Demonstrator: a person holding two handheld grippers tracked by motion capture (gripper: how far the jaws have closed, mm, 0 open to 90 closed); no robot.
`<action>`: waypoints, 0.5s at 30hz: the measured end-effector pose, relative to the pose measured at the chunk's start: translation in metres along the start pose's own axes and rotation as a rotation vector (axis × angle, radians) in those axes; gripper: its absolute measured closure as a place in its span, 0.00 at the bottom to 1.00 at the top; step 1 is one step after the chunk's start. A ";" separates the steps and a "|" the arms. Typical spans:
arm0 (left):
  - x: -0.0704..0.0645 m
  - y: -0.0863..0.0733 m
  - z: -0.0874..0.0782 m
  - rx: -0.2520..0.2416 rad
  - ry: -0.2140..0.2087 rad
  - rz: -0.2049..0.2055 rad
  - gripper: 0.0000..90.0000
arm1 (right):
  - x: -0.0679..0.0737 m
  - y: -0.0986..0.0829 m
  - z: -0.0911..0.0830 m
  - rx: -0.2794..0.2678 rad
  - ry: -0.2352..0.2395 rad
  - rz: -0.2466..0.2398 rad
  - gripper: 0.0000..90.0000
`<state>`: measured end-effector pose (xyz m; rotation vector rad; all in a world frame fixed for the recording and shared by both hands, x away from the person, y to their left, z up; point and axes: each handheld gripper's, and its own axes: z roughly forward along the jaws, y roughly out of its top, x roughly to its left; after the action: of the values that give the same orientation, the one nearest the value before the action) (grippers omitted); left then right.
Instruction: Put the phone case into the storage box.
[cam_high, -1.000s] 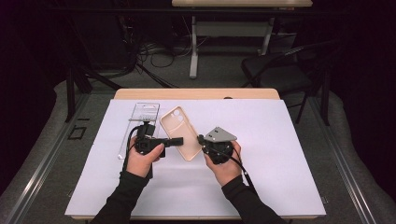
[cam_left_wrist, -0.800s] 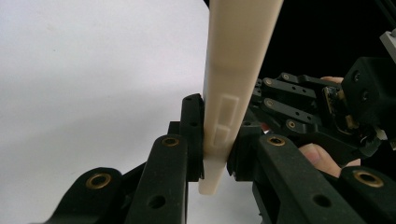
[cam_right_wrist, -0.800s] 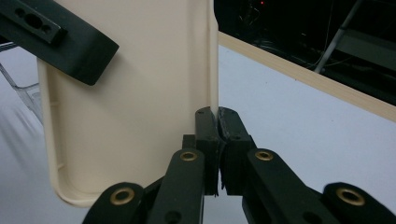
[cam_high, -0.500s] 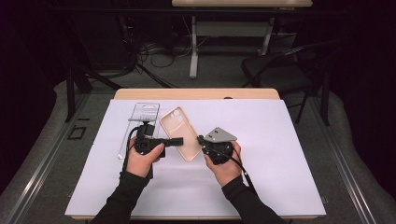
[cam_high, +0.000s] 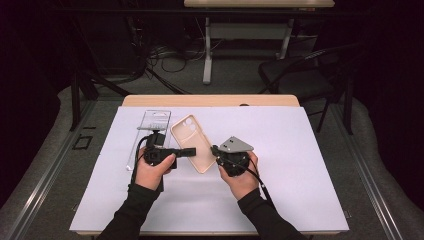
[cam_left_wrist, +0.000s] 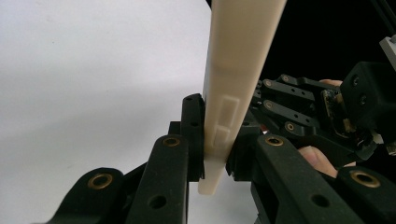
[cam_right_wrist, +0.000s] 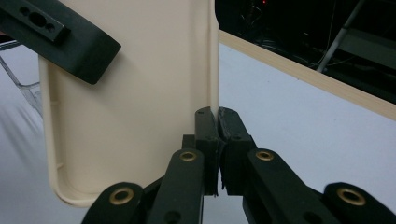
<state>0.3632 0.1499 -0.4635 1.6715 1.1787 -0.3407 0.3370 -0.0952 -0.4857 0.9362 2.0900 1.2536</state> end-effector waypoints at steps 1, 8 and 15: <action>0.000 0.000 0.000 0.000 0.000 0.000 0.89 | 0.000 0.000 0.000 0.000 0.000 0.000 0.98; 0.000 0.000 0.000 0.001 -0.002 -0.004 0.89 | -0.001 0.000 0.000 -0.001 0.004 0.005 0.97; 0.002 0.000 -0.001 -0.002 -0.002 -0.005 0.90 | -0.001 0.000 0.001 -0.003 0.009 0.003 0.97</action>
<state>0.3639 0.1512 -0.4643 1.6668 1.1812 -0.3442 0.3379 -0.0955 -0.4861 0.9350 2.0933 1.2644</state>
